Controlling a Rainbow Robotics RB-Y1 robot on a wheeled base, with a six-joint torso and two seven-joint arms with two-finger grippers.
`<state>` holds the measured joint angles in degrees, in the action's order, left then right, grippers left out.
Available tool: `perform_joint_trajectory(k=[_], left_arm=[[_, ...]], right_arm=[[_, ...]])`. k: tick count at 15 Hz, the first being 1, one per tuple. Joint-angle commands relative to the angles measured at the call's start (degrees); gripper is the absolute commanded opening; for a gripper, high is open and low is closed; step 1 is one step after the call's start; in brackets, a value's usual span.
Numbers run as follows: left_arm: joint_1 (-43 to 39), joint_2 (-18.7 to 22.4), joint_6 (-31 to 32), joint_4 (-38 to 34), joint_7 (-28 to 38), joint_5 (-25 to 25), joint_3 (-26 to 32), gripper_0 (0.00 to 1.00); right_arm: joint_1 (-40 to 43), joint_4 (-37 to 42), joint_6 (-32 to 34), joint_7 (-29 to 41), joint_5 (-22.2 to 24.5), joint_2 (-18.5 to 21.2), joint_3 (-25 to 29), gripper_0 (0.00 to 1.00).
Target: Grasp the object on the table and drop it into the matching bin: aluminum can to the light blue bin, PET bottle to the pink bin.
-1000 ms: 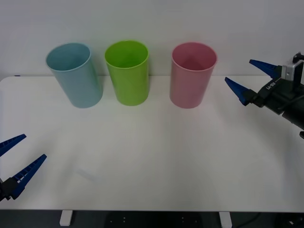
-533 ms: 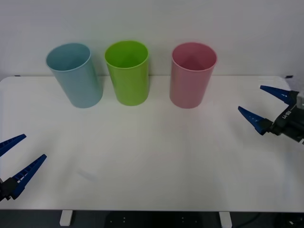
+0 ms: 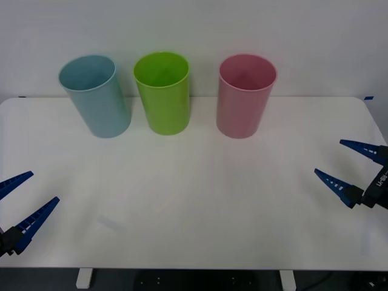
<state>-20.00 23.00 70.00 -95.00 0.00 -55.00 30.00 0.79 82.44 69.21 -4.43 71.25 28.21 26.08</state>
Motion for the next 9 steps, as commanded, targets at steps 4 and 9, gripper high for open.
perform_joint_trajectory(k=[4,9], left_arm=[[0.0,0.0,0.0,0.0,0.0,0.0,0.0,1.0],[0.0,0.0,0.0,0.0,0.0,0.0,0.0,1.0]], right_arm=[[4.1,0.0,1.9,0.0,-4.1,0.0,-0.4,1.0],[5.6,0.0,1.9,-0.2,-5.1,0.0,-1.1,1.0]])
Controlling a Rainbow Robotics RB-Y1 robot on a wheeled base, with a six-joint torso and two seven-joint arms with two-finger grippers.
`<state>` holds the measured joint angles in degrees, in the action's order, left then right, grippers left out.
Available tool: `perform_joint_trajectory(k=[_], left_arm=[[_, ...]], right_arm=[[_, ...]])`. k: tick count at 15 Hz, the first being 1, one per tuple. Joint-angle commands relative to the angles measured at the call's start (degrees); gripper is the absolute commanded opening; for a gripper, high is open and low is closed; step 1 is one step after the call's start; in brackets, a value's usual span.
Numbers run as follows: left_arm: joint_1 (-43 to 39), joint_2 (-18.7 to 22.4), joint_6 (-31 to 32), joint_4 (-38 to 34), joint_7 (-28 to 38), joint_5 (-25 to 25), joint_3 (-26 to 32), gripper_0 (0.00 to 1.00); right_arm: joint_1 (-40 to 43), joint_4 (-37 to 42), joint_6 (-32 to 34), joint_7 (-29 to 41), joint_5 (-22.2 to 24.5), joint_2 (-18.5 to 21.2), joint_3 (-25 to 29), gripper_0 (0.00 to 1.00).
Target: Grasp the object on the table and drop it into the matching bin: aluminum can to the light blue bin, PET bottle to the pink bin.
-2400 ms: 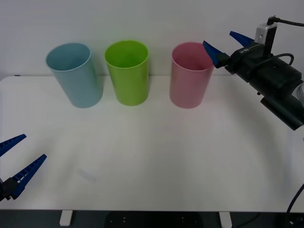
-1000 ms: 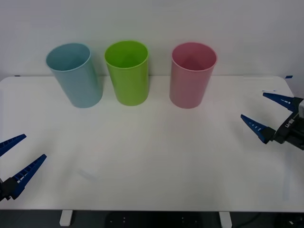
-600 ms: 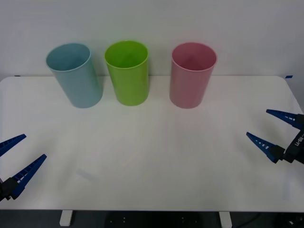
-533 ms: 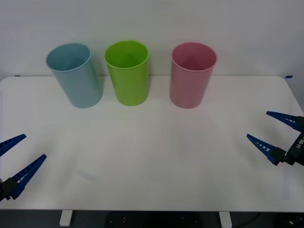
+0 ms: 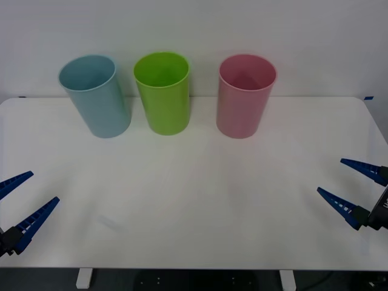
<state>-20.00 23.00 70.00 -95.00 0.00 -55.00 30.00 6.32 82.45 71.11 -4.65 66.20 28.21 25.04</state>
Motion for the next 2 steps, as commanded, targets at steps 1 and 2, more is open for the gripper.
perform_joint_trajectory(k=[1,2], left_arm=[[0.0,0.0,0.0,0.0,0.0,0.0,0.0,1.0],[0.0,0.0,0.0,0.0,0.0,0.0,0.0,1.0]], right_arm=[[0.1,0.0,0.0,0.0,0.0,0.0,-0.1,1.0],[0.1,0.0,0.0,0.0,0.0,0.0,-0.1,1.0]])
